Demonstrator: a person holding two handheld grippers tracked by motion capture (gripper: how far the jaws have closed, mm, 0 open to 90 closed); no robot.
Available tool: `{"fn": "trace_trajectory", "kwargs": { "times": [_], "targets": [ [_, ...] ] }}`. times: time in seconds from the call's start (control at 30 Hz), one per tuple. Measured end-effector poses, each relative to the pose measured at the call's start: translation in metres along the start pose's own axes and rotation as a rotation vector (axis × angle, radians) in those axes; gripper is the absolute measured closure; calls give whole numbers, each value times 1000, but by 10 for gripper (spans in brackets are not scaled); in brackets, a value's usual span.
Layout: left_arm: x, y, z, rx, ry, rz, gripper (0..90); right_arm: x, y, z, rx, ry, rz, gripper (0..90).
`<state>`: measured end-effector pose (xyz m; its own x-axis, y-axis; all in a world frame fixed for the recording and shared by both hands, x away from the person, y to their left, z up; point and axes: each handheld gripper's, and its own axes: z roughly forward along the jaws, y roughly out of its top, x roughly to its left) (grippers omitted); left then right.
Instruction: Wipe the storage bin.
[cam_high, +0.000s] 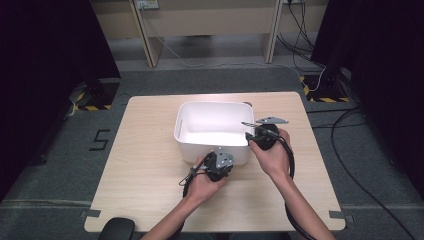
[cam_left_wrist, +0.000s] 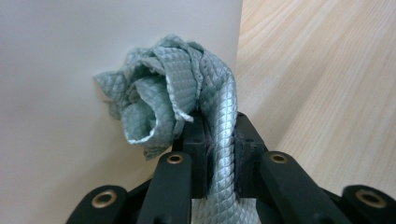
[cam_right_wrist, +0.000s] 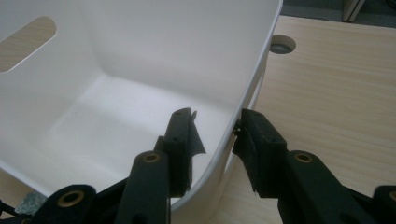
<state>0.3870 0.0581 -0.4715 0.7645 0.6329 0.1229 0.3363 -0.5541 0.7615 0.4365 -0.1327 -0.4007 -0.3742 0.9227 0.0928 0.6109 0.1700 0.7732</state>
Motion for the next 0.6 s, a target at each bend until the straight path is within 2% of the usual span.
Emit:
{"fn": "trace_trajectory", "kwargs": {
  "times": [0.6],
  "targets": [
    [0, 10, -9, -40, -2, -4, 787, -1, 0, 0, 1, 2, 4, 644]
  ]
}}
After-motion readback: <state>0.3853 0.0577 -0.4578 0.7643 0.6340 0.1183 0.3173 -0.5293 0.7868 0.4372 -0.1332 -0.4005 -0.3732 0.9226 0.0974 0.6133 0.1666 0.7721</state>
